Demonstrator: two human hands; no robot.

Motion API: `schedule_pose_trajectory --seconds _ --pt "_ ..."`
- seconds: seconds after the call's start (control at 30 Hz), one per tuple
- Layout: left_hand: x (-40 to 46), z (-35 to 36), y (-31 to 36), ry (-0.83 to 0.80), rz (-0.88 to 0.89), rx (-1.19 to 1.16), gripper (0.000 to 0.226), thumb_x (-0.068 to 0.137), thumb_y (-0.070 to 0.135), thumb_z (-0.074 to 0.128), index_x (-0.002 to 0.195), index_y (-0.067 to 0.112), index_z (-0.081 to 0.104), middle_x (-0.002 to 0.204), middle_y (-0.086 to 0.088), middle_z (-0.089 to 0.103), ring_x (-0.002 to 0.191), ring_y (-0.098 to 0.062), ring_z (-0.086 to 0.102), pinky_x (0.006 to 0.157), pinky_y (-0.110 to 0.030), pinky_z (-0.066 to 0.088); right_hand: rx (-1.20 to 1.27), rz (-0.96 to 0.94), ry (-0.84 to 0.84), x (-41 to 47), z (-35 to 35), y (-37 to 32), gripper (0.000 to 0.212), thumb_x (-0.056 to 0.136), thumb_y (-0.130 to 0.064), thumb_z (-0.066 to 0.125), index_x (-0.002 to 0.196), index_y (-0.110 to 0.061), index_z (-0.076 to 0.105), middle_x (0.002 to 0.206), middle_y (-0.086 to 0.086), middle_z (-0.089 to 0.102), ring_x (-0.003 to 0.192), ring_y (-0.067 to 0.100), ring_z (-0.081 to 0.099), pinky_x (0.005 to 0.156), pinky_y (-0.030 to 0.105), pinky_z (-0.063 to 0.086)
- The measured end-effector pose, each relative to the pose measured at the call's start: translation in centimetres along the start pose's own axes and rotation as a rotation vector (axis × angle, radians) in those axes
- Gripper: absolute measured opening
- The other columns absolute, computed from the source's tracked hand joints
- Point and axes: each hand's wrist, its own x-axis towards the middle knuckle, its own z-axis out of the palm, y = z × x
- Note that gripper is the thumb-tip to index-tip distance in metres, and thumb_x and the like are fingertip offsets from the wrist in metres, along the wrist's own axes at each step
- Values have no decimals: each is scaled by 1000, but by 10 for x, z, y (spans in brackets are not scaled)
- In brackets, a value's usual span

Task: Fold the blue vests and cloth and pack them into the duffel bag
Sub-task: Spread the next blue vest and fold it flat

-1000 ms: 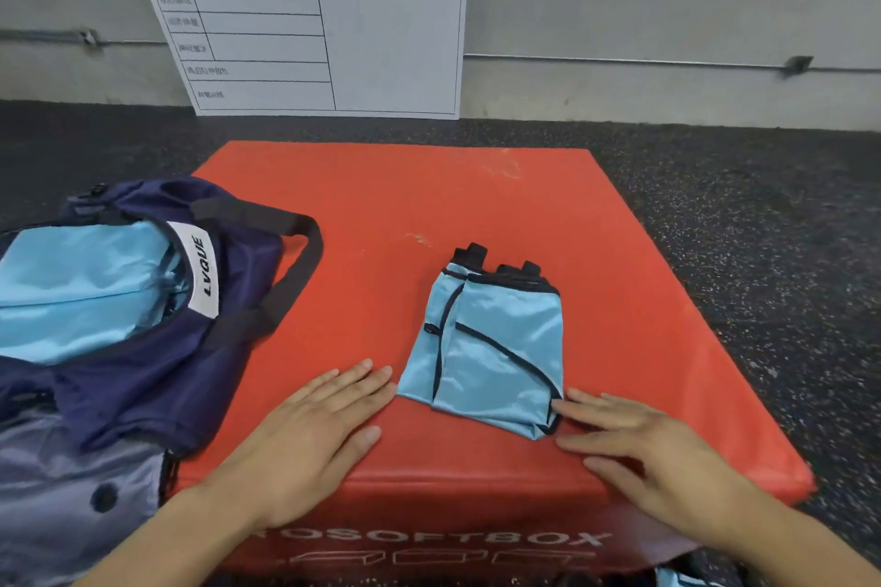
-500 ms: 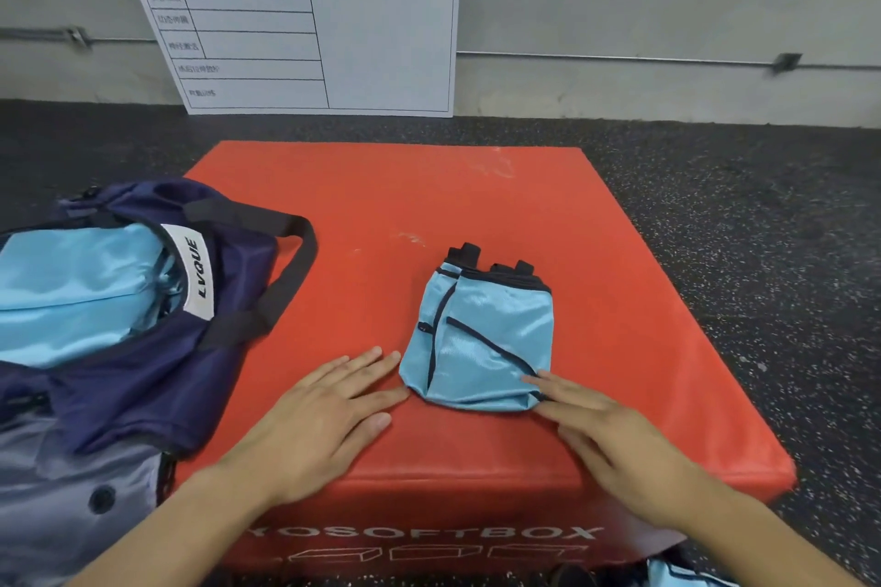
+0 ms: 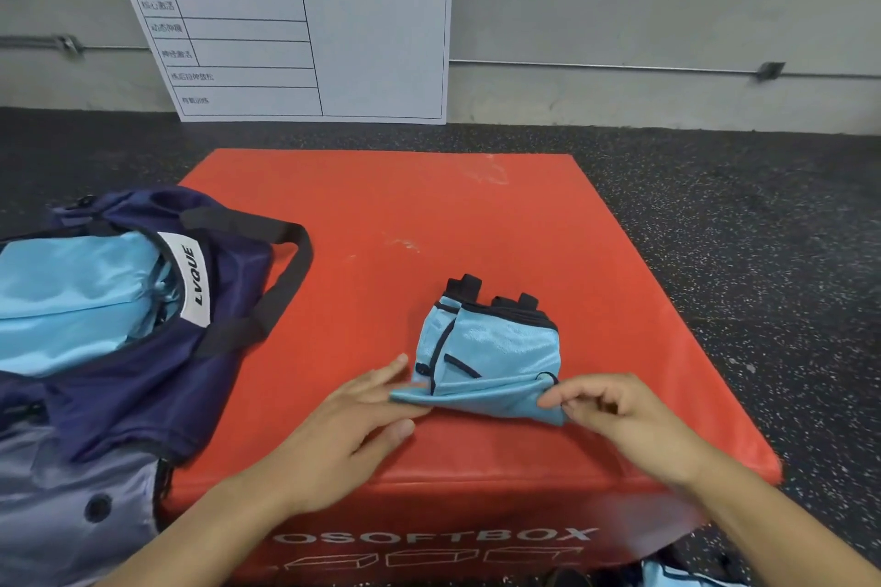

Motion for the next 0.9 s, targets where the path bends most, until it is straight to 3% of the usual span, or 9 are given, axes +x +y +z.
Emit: schedule_pose_trajectory --seconds 0.13,0.23,0.33,0.43,0.53,0.63,0.7,0.77,0.9 --pt "2 -1 8 60 -126 -224 28 99 43 53 123 44 67 130 46 51 133 22 32 120 -14 17 171 6 4 1 3 -4 21 91 -10 72 104 -24 79 73 9 51 71 21 44 66 22 37" --pt "1 -5 14 145 -187 -339 16 96 34 65 108 37 75 113 28 69 119 7 58 110 -17 35 185 -19 19 3 10 -7 25 87 -5 77 107 -20 75 89 1 69 83 9 61 78 22 48" --pt "2 -7 17 267 -242 -390 11 93 25 72 100 32 77 96 23 74 99 2 67 96 -20 45 186 -13 84 7 20 -10 25 91 -1 73 108 -18 73 63 1 55 60 12 45 60 19 37" --pt "7 -8 15 339 -289 -373 21 91 21 74 107 35 76 73 21 63 74 1 59 79 -14 42 151 -12 160 15 28 -11 27 95 -5 70 112 -25 73 54 1 31 56 21 23 52 27 21" --pt "13 -5 8 349 -354 -365 31 92 25 72 118 40 71 85 15 66 88 -1 62 89 -15 41 38 17 221 23 34 -8 31 96 -5 67 112 -32 73 52 -5 31 51 13 25 50 23 23" --pt "19 0 4 290 -412 -295 37 95 33 68 130 44 62 106 19 61 107 12 52 96 -4 31 -174 69 252 29 40 -9 38 93 -3 64 110 -37 71 55 -16 53 45 6 39 50 16 32" --pt "25 4 4 283 -405 -269 39 97 33 65 133 45 58 117 25 57 116 15 45 101 -1 26 -328 41 299 30 44 -10 43 90 -4 63 110 -42 68 89 -21 63 65 0 55 66 16 44" --pt "30 8 6 312 -338 -268 37 97 33 64 131 49 59 125 22 58 124 10 41 109 -10 26 -486 -40 364 32 49 -8 43 90 -12 65 119 -43 67 123 -17 54 96 -3 56 92 23 47" --pt "41 18 11 303 -267 -268 28 97 41 59 121 55 65 152 19 36 145 0 21 118 -30 17 -618 -175 303 36 59 -11 41 99 -41 50 138 -47 59 165 -8 24 153 12 18 121 34 18"
